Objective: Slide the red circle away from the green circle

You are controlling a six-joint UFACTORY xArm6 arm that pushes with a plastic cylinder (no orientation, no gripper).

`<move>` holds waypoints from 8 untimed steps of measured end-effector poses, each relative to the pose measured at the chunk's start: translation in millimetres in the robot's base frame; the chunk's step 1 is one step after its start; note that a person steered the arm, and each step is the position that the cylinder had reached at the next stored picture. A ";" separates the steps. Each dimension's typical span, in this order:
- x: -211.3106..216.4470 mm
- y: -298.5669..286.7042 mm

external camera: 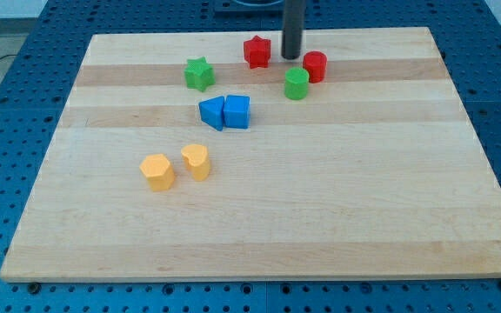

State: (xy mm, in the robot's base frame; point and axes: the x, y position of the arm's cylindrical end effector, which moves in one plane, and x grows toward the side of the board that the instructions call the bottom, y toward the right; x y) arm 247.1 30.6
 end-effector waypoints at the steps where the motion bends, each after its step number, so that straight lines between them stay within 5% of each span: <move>1: -1.3 -36.0; 2: -2.0 -23.6; 4: 7.7 138.5; 5: 39.2 154.2; 8: 42.3 68.1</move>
State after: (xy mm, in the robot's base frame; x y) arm 289.3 98.7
